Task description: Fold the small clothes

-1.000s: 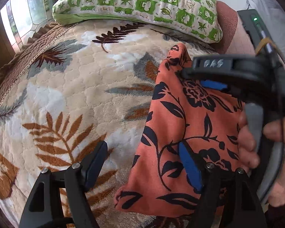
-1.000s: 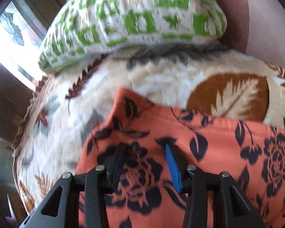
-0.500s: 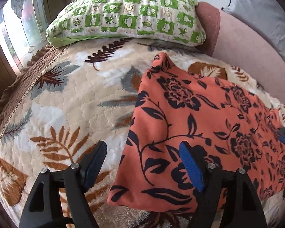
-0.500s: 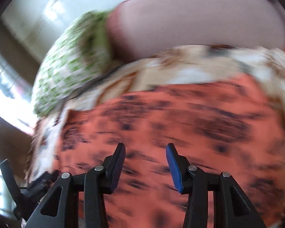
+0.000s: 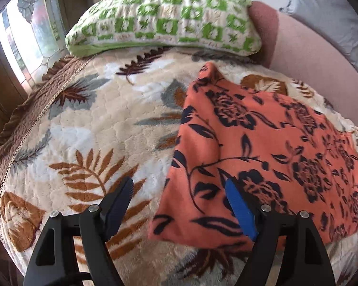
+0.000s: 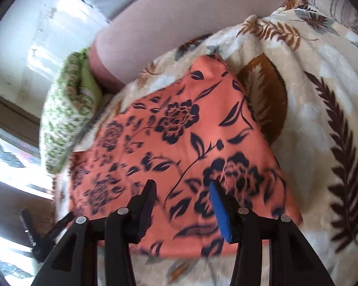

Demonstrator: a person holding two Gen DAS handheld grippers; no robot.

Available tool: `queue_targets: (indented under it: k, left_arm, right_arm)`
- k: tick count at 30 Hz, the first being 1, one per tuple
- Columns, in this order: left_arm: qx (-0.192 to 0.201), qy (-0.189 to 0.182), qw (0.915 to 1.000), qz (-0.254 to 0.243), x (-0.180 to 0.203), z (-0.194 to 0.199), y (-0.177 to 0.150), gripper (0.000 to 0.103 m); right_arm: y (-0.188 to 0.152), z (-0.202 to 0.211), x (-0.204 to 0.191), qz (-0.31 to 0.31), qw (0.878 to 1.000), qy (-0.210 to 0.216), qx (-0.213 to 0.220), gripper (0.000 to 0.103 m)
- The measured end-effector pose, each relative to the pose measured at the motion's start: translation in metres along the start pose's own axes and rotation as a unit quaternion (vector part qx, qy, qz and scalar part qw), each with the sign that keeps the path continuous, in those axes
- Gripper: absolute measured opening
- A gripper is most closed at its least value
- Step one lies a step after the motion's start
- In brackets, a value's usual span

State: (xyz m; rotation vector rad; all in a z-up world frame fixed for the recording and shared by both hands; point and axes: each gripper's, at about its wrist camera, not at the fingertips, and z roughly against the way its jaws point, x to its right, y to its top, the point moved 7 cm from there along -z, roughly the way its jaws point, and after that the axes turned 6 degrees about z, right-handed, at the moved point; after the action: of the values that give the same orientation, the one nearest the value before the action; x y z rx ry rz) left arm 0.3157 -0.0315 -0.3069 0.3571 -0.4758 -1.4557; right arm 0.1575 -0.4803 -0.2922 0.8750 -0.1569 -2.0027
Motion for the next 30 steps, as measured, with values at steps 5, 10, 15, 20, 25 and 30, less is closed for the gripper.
queue_targets:
  k: [5,10,15,20,25,30]
  left_arm:
    - [-0.006,-0.029,0.9994,-0.016,0.014,0.018,-0.021,0.08]
    - [-0.028,-0.073,0.9967,-0.021,0.028,0.035,-0.051,0.08]
    - [-0.017,-0.05,0.9983,-0.025,0.031,0.039,-0.061,0.08]
    - [-0.005,-0.035,0.9991,-0.022,0.031,0.036,-0.056,0.08]
    - [0.011,-0.013,0.999,-0.041,0.034,0.034,-0.05,0.08]
    - [0.017,-0.001,0.9988,-0.045,0.033,0.031,-0.046,0.08]
  right_arm:
    - [-0.023,0.026,0.011,-0.034,0.999,0.036,0.022,0.062]
    - [-0.05,0.03,0.024,-0.072,0.994,0.077,0.025,0.065]
    - [-0.065,0.018,0.04,-0.115,0.987,0.102,0.039,0.065]
    - [-0.062,0.008,0.037,-0.124,0.984,0.121,0.039,0.065]
    - [-0.058,-0.003,0.036,-0.134,0.981,0.135,0.033,0.066]
    - [-0.055,-0.012,0.03,-0.134,0.981,0.142,0.021,0.068]
